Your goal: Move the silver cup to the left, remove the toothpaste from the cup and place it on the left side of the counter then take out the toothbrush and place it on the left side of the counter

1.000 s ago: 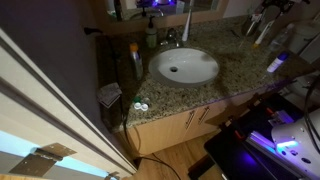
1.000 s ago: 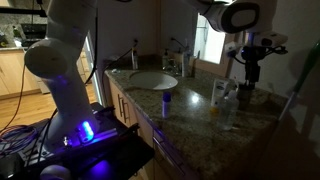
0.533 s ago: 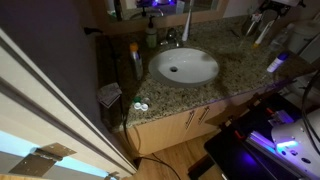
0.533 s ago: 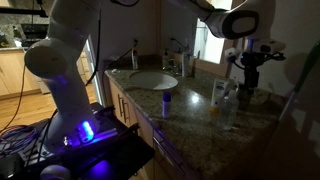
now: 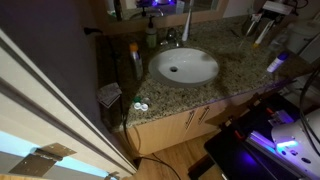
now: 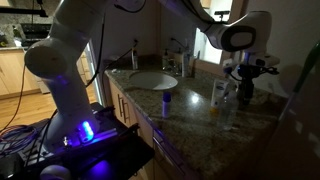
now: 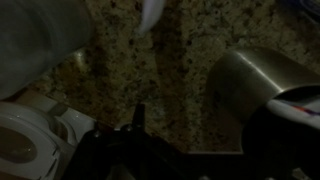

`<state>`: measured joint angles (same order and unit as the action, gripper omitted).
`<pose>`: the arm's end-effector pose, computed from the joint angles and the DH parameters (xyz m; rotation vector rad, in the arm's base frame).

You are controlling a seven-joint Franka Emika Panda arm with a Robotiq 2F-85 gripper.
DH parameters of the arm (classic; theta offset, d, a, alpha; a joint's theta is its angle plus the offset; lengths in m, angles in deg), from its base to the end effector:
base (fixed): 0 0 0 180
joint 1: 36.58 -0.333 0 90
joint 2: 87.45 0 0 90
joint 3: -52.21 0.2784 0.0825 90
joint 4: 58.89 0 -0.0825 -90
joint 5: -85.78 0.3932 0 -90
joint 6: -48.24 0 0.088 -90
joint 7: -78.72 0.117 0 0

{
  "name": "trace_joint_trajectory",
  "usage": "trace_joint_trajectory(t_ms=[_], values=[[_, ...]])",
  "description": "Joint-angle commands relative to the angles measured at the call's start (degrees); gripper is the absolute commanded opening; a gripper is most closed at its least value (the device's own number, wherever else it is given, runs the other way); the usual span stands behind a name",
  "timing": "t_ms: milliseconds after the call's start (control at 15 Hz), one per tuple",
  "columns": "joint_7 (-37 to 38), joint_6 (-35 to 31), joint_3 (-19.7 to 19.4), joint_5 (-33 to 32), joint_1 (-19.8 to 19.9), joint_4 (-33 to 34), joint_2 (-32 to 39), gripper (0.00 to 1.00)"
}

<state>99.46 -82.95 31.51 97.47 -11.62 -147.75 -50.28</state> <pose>0.5167 -0.4751 0.2551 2.5239 -1.7290 0.1870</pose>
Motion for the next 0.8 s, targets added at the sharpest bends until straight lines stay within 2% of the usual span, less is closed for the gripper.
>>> trace_joint_trajectory(t_ms=[0,600,733], values=[[-0.4,0.1,0.7,-0.2,0.5,0.3,-0.2,0.67],[-1.4,-0.1,1.6,0.2,0.5,-0.1,-1.2,0.03],[-1.4,-0.1,1.8,0.4,0.5,-0.1,-1.5,0.0]])
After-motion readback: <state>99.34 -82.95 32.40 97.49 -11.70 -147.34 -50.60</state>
